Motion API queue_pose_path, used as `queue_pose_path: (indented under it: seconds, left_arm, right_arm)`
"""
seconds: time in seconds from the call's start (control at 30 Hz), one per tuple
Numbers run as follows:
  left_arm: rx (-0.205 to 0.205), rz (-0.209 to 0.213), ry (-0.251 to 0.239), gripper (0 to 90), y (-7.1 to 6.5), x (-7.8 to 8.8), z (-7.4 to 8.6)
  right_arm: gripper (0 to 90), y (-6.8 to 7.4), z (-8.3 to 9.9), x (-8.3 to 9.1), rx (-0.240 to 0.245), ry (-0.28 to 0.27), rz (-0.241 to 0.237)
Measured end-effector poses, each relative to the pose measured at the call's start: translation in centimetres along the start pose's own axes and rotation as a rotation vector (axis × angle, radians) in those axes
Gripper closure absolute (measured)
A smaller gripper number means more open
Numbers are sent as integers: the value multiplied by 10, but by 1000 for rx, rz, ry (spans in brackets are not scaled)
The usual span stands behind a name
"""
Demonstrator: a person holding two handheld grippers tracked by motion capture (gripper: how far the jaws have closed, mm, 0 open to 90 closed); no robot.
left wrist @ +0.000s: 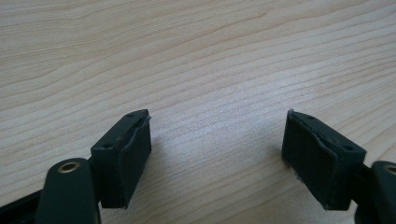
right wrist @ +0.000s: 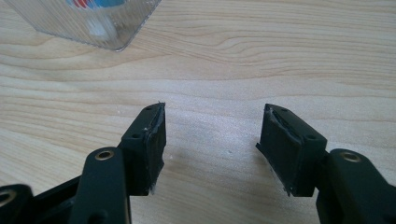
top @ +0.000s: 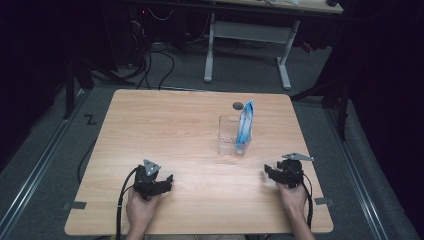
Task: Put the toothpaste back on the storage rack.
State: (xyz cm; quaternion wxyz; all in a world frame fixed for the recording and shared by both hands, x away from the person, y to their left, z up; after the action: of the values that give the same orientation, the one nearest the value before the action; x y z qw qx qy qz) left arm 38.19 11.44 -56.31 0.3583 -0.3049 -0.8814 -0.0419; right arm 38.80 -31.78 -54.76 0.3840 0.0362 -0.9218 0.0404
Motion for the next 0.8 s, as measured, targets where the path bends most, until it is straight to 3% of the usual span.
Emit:
queue_pose_path:
  seconds: [0.53,0.73,0.8]
  left_arm:
    - [-1,0,1,244,0,0,0]
    - [-1,0,1,244,0,0,0]
    - [0,0,0,244,0,0,0]
  right_arm:
    - [409,2,1,-8,32,-11,36]
    - [394,5,2,-10,84,-28,69]
    - [386,6,3,-11,80,-40,69]
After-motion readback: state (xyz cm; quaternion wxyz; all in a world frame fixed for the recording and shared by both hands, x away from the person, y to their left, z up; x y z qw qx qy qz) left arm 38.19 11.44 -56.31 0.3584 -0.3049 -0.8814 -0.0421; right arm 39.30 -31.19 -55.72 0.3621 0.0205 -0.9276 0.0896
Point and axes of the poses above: each handheld gripper's, and its own axes: x roughly backward along the jaws, z roughly out of its underside, y roughly to its left, the point moved 4 cm from there along -x, roughly forward along the jaws, and after that the axes turned 11 degrees about z, right-handed, at the moved point
